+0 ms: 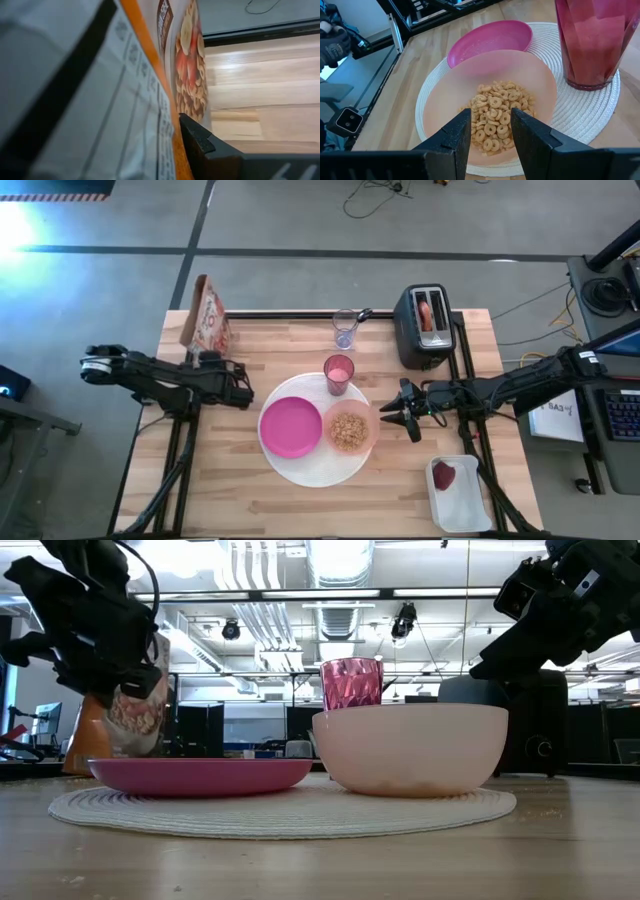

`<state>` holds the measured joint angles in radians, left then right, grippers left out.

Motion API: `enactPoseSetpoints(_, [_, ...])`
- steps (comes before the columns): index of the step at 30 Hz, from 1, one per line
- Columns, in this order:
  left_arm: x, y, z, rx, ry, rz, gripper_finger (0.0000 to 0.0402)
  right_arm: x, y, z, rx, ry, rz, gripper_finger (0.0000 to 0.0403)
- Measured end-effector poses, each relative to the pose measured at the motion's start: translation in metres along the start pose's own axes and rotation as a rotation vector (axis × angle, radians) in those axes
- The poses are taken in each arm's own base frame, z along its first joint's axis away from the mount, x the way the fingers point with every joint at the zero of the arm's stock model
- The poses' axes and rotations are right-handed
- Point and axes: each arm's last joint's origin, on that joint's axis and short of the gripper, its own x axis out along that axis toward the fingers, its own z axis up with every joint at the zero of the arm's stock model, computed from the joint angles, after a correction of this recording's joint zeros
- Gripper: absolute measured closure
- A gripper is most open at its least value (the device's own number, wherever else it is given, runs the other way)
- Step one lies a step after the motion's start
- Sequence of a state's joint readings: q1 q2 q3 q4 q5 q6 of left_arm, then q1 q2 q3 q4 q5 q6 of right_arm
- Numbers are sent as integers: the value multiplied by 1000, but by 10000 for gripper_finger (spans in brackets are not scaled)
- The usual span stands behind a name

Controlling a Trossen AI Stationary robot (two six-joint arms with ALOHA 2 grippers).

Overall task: Arrange a breakfast setting
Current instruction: Pour the cereal from the orange cereal box into the orange bowl on the white mat

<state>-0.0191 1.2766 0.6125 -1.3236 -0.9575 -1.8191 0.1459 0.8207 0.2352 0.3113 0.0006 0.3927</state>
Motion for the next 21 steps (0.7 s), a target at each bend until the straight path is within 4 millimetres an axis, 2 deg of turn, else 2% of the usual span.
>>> enactPoseSetpoints(7, [3,0,3,35,-25,17,397,0,0,0,0,0,0,275])
enactPoseSetpoints(21, [15,0,12,-8,-76,80,335,0,0,0,0,0,0,275])
